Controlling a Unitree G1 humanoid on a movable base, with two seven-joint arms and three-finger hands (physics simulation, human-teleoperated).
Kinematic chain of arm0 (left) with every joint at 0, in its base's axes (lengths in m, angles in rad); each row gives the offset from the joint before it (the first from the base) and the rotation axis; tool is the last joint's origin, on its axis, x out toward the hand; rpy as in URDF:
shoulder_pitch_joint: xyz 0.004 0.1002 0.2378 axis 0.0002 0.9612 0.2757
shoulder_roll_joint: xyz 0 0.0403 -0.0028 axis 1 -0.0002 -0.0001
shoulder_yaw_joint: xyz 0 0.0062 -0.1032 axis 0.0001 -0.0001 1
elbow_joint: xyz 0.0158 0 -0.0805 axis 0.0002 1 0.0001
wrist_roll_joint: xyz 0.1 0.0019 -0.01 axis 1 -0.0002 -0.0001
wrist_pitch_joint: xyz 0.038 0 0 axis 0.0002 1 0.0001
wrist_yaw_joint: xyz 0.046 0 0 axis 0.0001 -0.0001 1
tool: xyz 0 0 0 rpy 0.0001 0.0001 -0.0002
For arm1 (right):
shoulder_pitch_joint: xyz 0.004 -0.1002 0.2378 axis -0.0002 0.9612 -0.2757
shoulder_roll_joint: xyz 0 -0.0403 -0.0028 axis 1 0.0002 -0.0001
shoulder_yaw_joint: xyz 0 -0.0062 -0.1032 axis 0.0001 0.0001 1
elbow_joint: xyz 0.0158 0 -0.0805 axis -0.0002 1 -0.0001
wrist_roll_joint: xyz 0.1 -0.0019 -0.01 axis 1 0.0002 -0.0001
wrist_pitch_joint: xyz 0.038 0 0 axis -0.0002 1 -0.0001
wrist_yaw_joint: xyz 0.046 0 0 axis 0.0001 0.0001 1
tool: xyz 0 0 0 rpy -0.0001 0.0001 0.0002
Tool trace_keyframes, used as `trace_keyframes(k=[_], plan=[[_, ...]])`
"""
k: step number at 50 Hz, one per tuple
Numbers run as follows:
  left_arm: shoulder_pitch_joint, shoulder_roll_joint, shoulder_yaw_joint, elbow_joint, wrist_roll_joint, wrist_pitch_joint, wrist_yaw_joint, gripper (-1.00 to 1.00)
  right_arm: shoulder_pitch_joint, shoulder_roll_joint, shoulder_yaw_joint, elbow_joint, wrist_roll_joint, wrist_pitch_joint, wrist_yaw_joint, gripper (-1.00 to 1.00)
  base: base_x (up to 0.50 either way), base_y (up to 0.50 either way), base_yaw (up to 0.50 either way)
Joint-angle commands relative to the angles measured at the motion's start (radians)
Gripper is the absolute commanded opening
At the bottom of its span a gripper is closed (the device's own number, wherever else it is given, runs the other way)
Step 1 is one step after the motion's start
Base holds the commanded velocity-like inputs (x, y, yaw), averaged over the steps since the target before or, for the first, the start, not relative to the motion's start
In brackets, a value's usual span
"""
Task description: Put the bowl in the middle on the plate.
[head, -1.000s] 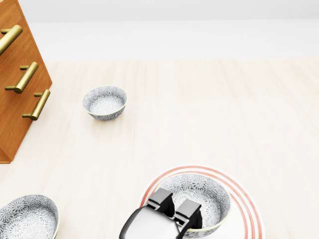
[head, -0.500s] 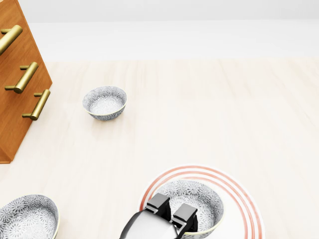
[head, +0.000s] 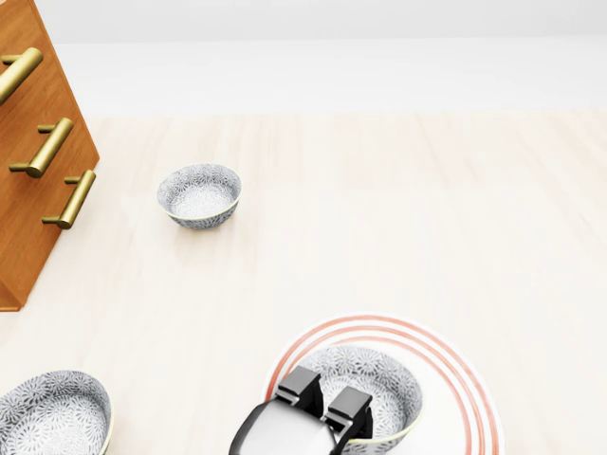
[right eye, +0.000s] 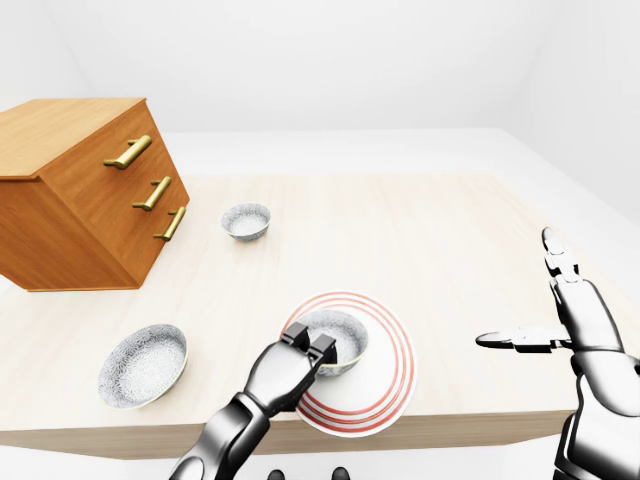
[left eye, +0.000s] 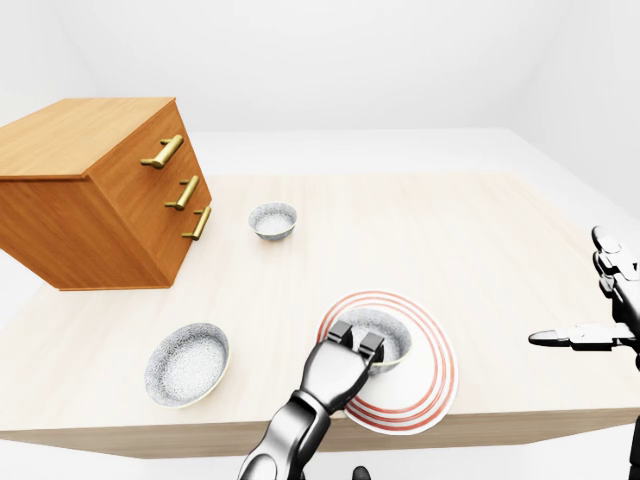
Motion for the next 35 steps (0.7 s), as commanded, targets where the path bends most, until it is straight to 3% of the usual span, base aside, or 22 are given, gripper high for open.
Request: trace_keyframes(k=[1,19,26,27,31,33,35], plan=[[-0.007,-0.002,0.017,0.044,0.024,0.0,0.027,-1.0,-0.002,0.0,0.003,0.003,-0.001,0.0,-0.002,1.0,0.0,0.0,0.0],[-0.017,-0.012,0.041,0.051,0.019,0.0,0.021,-0.99,-0.004,-0.002,0.001,-0.002,0.001,0.0,-0.002,1.0,0.0,0.0,0.0],[-0.023,-0.018,0.05,0.018,-0.008,0.0,-0.022,-0.61,-0.006,-0.005,0.002,0.003,0.002,0.0,-0.005,1.0,0.0,0.0,0.0],[-0.027,-0.018,0.054,0.014,-0.011,0.0,-0.028,-0.21,-0.011,-0.009,0.001,0.008,0.002,0.0,-0.009,1.0,0.01,0.0,0.0],[-0.024,-0.021,0.057,-0.007,-0.025,0.0,-0.054,0.01,-0.011,-0.011,-0.002,-0.001,0.008,0.0,-0.01,1.0,0.0,0.0,0.0],[-0.021,-0.023,0.054,-0.012,-0.034,0.0,-0.064,0.28,-0.011,-0.011,0.0,0.003,0.006,0.0,-0.013,1.0,0.0,0.0,0.0],[-0.028,-0.022,0.056,-0.009,-0.034,0.0,-0.06,0.32,-0.011,-0.011,-0.002,-0.004,0.008,0.0,-0.011,1.0,0.0,0.0,0.0]])
